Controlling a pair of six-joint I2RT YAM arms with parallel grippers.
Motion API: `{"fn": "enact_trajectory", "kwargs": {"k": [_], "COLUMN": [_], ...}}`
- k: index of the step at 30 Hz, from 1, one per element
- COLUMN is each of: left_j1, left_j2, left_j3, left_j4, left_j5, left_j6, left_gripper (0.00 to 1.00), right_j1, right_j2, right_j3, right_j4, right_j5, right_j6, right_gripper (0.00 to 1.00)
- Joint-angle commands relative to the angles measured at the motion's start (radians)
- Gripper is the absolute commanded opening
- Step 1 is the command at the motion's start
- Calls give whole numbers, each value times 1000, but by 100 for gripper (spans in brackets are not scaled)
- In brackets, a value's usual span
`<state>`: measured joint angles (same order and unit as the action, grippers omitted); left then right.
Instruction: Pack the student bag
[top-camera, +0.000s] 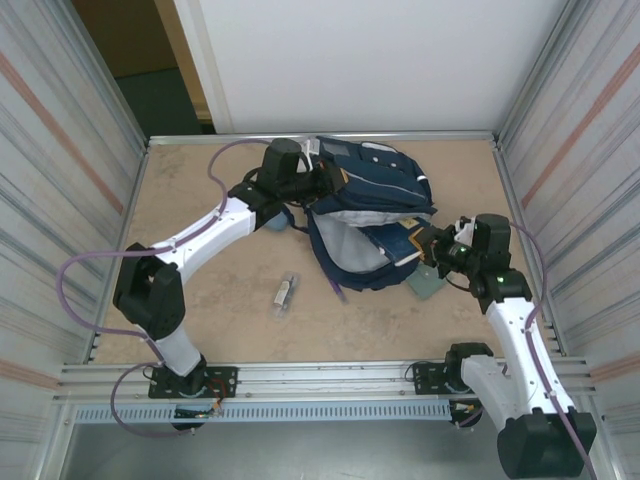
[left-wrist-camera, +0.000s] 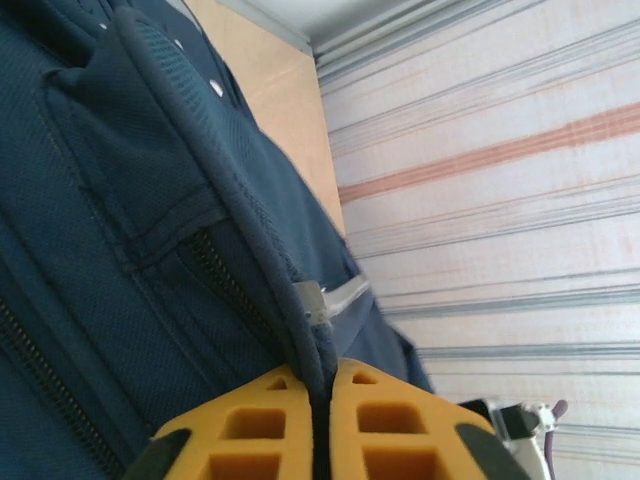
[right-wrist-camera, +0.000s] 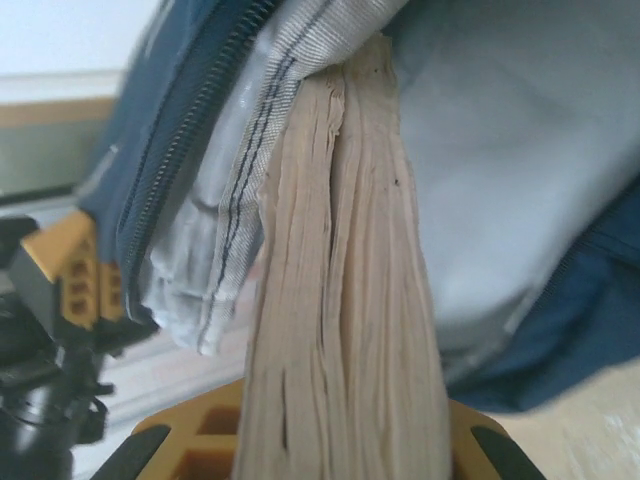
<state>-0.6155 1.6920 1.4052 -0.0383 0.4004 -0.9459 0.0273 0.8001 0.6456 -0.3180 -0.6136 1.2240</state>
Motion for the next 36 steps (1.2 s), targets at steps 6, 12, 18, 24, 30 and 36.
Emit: {"fn": "enact_trajectory", "kwargs": {"k": [6,12,18,24,30,36], "left_j1": [-5,-74,-149,-156,-189,-203], "left_j2": [-156,-272,-190,-23,210,210], "left_j3": [-64,-348,-428,-327,-97,-39], "left_j4": [-120,110,272,272,404,429], "left_j5": [54,-17,-171,-375,-664,-704], "left_j6": [585,1218,1578,1692,1707,1603], "left_gripper": [60,97,99,99,87,4], "right_j1": [17,23,24,23,33,17], "right_j2": [38,45,72,60,66,8], "right_j3": [-48,-51,-74,-74,-84,-88], "right_j4": [346,362,406,407,392,209], "right_j5": [90,79,46,33,33,138], "right_j6": [84,57,81,86,68,-29], "right_gripper": [0,0,0,0,0,0]}}
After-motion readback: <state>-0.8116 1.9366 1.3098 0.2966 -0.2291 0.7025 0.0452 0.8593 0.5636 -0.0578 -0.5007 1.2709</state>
